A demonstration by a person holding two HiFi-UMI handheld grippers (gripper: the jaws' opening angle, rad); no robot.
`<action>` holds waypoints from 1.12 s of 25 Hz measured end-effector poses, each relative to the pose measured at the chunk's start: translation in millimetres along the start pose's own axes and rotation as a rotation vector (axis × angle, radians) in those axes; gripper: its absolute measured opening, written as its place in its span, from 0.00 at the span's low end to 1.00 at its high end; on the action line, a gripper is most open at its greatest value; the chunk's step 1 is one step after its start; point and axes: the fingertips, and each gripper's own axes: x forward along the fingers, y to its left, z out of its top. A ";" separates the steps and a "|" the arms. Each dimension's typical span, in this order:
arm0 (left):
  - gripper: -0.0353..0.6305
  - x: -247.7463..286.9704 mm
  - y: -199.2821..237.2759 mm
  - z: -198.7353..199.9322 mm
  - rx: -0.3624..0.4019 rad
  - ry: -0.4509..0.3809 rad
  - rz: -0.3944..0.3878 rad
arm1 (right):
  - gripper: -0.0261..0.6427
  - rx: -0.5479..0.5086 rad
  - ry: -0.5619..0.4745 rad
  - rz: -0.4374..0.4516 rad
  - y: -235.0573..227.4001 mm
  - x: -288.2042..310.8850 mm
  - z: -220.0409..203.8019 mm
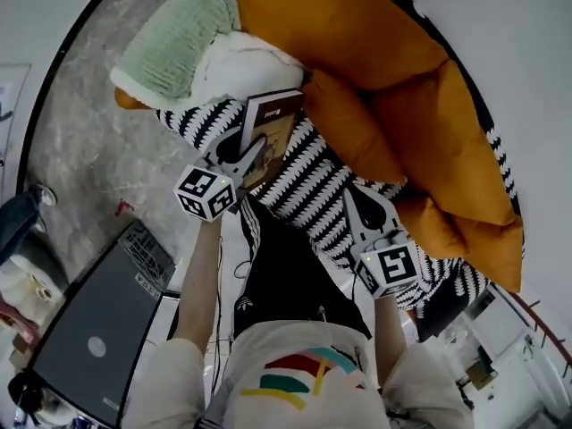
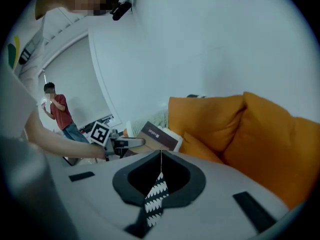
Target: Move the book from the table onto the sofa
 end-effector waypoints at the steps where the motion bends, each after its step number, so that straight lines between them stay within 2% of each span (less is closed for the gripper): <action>1: 0.29 12.4 17.6 -10.1 0.006 0.007 0.002 | 0.06 -0.003 0.018 0.003 -0.3 14.6 -12.9; 4: 0.29 43.6 65.9 -22.5 0.042 0.008 0.011 | 0.06 -0.028 0.035 0.019 -0.1 50.8 -34.4; 6: 0.29 48.6 85.8 -27.4 0.022 0.017 0.002 | 0.06 -0.021 0.068 0.033 4.1 59.8 -49.1; 8: 0.30 44.1 107.2 -34.4 0.019 0.034 0.049 | 0.06 0.010 0.110 0.041 9.5 62.9 -65.6; 10: 0.39 39.7 138.4 -42.1 0.085 0.074 0.215 | 0.06 0.028 0.134 0.039 13.0 66.5 -71.0; 12: 0.41 31.1 166.9 -45.2 0.194 0.152 0.432 | 0.06 0.012 0.137 0.038 16.7 68.3 -62.1; 13: 0.41 25.4 175.7 -42.0 0.223 0.170 0.510 | 0.06 0.000 0.133 0.037 18.3 69.0 -54.5; 15: 0.45 15.2 181.9 -29.0 0.201 0.139 0.584 | 0.06 -0.025 0.119 0.033 20.0 71.2 -37.9; 17: 0.47 10.2 176.7 -16.5 0.164 0.102 0.589 | 0.06 -0.051 0.104 0.027 19.3 73.5 -24.1; 23: 0.47 -5.2 134.0 33.0 0.150 0.048 0.516 | 0.06 -0.099 0.019 0.003 25.7 69.5 27.4; 28: 0.47 -56.7 65.1 118.2 0.143 -0.083 0.453 | 0.06 -0.177 -0.100 -0.007 51.5 38.3 110.8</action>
